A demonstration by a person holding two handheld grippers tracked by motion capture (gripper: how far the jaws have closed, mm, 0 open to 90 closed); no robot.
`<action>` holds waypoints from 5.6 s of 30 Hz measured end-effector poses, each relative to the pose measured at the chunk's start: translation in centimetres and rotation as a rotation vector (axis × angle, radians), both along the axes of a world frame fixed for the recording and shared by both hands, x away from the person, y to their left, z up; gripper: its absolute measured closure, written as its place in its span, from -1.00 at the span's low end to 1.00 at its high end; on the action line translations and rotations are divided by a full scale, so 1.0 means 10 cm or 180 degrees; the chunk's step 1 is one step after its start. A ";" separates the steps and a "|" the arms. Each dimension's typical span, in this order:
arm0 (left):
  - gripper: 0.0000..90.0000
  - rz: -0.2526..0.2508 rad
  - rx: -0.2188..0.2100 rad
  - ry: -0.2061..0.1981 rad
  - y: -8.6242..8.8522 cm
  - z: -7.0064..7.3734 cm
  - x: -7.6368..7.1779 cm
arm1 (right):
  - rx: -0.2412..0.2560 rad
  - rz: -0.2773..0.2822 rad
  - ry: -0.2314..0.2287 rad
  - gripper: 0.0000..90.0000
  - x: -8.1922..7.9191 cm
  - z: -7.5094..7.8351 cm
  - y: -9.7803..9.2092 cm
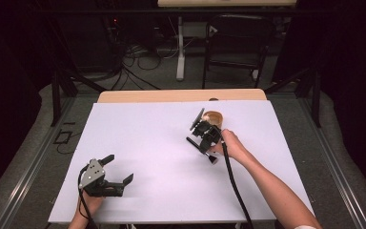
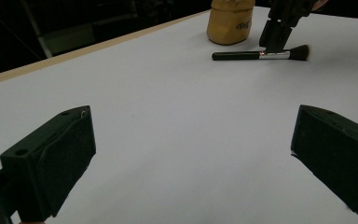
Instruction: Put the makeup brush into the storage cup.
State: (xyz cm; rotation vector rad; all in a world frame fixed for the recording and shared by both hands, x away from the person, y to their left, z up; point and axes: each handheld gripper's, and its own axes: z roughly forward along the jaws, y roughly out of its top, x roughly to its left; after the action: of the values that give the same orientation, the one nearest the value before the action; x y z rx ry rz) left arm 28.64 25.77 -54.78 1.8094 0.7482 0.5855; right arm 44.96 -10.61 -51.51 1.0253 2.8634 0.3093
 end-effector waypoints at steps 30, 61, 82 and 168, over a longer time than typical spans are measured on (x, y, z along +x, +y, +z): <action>-1.00 0.0029 0.0054 0.0021 -0.04 -0.01 0.03 | 0.0142 0.0115 -0.0252 0.73 -0.16 -0.01 -0.04; -1.00 0.0007 0.0071 0.0032 -0.04 -0.01 0.03 | -0.0034 0.0925 -0.0414 0.74 -0.42 0.32 -0.08; -1.00 0.0003 0.0126 0.0053 -0.05 -0.02 0.05 | 0.0120 0.1292 -0.0505 0.73 -0.68 0.37 -0.02; 0.59 -0.1843 0.1762 0.0837 -1.57 0.33 0.75 | -0.0094 0.1986 -0.0699 0.73 -0.96 0.27 0.23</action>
State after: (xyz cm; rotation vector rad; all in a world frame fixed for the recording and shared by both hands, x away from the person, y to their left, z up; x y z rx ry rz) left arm 36.12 10.04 -51.44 2.5147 0.1956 0.1695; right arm 35.37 -8.35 -48.76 0.0552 2.8856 0.3845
